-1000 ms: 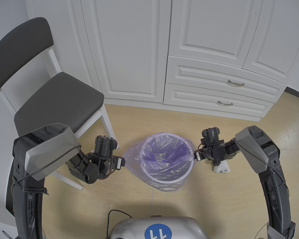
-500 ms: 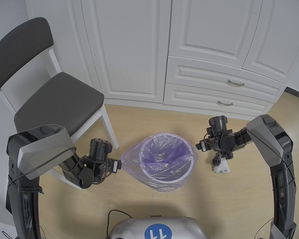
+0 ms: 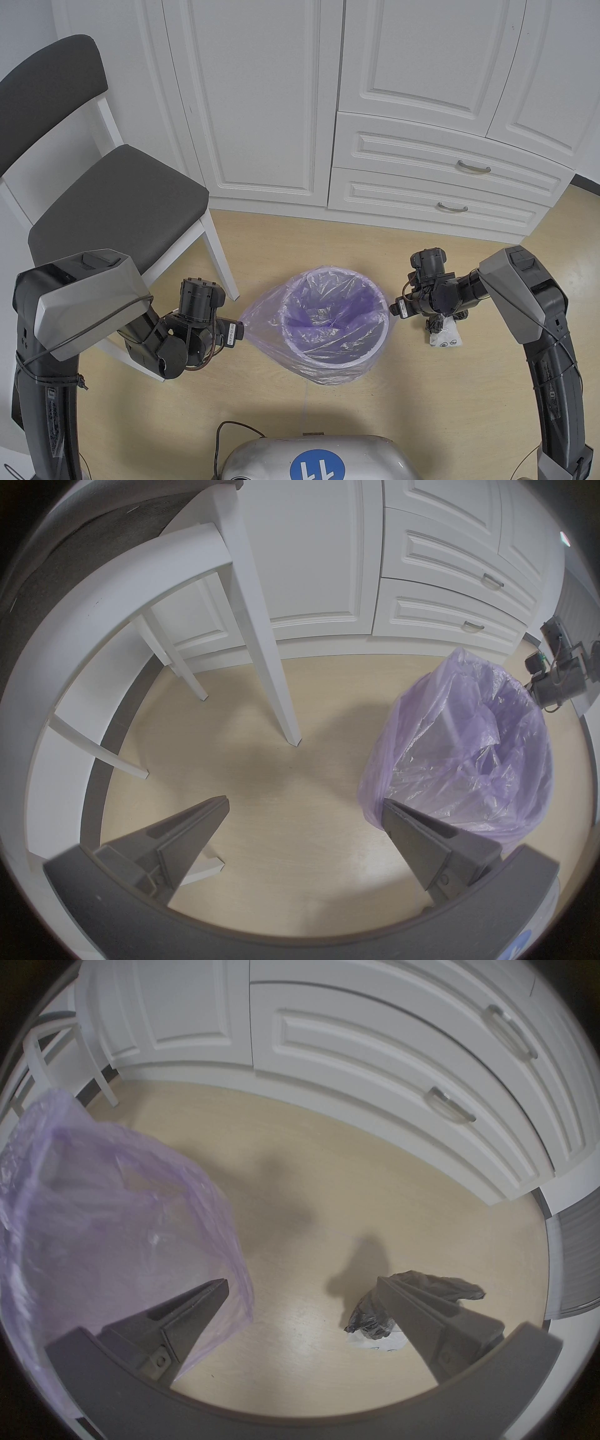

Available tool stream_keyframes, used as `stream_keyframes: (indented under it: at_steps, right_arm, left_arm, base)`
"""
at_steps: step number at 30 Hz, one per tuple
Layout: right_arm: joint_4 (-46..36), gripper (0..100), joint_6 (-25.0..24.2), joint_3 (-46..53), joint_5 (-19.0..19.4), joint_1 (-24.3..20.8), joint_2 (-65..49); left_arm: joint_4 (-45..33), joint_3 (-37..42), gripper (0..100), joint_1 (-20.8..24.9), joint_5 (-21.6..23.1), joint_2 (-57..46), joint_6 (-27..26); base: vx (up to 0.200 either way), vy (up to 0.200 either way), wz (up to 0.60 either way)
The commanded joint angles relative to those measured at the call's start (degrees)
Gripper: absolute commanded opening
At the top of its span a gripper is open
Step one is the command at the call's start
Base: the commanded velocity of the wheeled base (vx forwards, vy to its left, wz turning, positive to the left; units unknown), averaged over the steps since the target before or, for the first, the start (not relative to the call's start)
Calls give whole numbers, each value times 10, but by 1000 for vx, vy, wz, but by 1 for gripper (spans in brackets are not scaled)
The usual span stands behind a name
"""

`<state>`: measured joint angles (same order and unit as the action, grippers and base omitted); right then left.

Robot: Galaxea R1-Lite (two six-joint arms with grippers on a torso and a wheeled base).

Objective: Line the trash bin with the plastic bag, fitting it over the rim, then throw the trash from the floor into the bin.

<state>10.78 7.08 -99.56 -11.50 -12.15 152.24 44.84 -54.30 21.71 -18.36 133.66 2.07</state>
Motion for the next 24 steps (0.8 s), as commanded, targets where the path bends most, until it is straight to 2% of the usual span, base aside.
stream_keyframes:
  at_steps: [1,3,6,8,15,20,24]
  right_arm:
    - [-33,100,0,-56,0,8,56]
    - [-74,100,0,-121,0,14,91]
    - [-128,100,4,-150,2,17,130]
    - [-122,100,16,-150,22,19,138]
    - [-108,100,19,-150,46,20,141]
    - [-102,100,-19,-150,56,22,105]
    - [-99,100,-28,-134,55,22,66]
  left_arm:
    - [1,0,100,0,0,2,0]
    - [3,-1,100,0,0,3,0]
    - [25,1,100,3,0,5,0]
    - [36,4,100,4,0,7,-1]
    - [53,0,100,9,0,27,-2]
    - [66,-4,100,11,2,36,-3]
    - [67,-19,100,9,5,53,-1]
  base:
    - [0,0,0]
    - [0,0,0]
    - [0,0,0]
    - [0,0,0]
    - [0,0,0]
    - [0,0,0]
    - [0,0,0]
